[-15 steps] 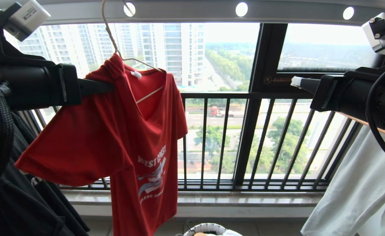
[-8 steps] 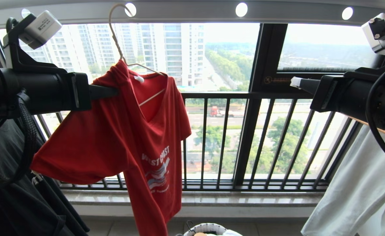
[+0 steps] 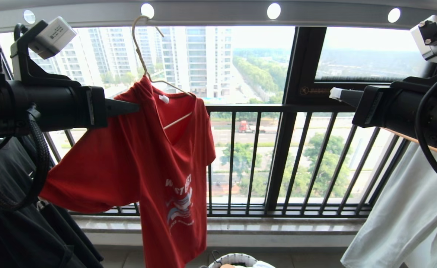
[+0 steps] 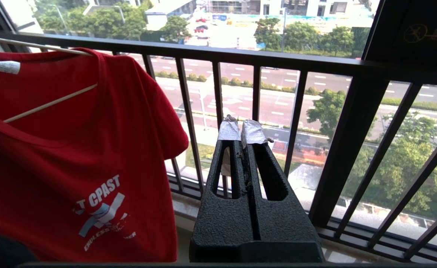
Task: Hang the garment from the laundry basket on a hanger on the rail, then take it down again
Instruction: Hang the clothes rack on the clothesline
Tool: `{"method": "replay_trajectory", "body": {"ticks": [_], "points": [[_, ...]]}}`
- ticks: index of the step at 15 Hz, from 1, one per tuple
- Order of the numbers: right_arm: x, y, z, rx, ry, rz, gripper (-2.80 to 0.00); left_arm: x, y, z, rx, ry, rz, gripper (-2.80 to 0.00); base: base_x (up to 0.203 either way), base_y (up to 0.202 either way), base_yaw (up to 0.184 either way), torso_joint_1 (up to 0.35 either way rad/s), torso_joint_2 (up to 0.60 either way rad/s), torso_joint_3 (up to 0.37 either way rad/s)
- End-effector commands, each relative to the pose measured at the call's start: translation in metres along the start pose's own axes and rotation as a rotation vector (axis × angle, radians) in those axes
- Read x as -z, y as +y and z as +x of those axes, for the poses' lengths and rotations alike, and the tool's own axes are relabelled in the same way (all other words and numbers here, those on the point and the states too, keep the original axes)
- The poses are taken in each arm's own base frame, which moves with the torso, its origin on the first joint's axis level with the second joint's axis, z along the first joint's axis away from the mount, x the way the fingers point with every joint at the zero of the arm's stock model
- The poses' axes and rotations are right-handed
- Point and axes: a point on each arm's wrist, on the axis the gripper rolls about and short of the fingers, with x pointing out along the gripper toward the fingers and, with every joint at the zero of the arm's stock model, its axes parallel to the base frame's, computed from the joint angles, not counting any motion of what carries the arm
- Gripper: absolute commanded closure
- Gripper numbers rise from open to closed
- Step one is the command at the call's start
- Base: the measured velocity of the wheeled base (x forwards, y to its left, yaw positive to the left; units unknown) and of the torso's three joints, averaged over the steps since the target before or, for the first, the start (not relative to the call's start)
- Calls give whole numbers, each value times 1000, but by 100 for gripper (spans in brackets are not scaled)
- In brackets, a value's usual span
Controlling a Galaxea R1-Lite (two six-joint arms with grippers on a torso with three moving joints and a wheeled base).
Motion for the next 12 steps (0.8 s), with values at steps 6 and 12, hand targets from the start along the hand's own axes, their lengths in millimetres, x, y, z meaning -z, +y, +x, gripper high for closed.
{"method": "replay_trajectory", "body": {"ticks": [6, 12], "points": [[0, 0, 1, 0, -3, 1, 0, -3, -3, -11, 2, -15, 6, -280, 0, 0, 0, 0, 0, 0], [-1, 0, 3, 0, -3, 1, 0, -2, -28, -65, 69, -10, 41, -280, 0, 0, 0, 0, 0, 0]]}}
